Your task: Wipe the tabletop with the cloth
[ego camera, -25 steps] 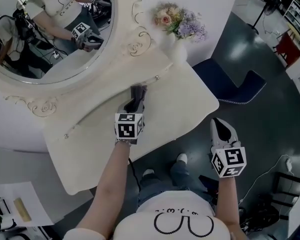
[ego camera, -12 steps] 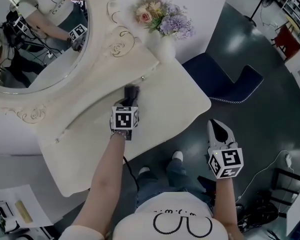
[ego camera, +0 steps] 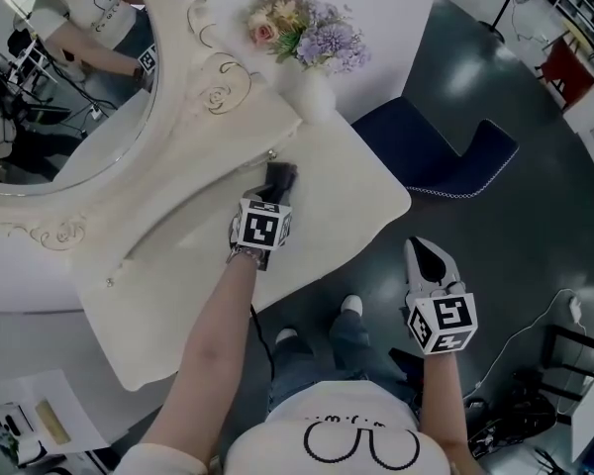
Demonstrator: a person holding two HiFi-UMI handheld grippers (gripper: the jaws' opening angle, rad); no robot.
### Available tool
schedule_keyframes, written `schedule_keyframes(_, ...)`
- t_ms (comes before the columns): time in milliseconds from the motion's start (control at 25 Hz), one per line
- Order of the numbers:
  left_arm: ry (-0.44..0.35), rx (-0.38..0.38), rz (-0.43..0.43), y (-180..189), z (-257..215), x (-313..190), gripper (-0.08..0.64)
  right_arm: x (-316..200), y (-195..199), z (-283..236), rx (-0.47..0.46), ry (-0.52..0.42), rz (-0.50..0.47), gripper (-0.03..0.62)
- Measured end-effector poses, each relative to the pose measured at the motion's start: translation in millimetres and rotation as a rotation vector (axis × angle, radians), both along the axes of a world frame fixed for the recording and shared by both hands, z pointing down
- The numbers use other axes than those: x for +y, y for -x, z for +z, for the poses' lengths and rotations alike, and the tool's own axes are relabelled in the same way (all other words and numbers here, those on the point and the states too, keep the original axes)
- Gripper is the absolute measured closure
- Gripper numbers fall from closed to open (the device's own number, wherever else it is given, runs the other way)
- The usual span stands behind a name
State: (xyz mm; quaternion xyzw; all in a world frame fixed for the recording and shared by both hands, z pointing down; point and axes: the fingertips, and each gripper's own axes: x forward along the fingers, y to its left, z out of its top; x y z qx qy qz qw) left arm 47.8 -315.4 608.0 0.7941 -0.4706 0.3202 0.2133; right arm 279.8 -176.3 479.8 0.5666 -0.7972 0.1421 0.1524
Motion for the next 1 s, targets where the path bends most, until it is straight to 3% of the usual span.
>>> schedule_keyframes(440, -0.023, 0.0, 0.257, -106, 3, 38, 0.483, 6, -13, -4, -0.022, -0.009, 0.019, 0.594)
schedule_keyframes(800, 0.045, 0.136, 0.408, -175, -2, 91, 0.483, 1, -27, -10, -0.033, -0.027, 0.027, 0.594)
schedule_keyframes(1000, 0.161, 0.261, 0.502, -207, -11, 133, 0.483, -6, -32, -17, -0.047, -0.043, 0.02, 0.594)
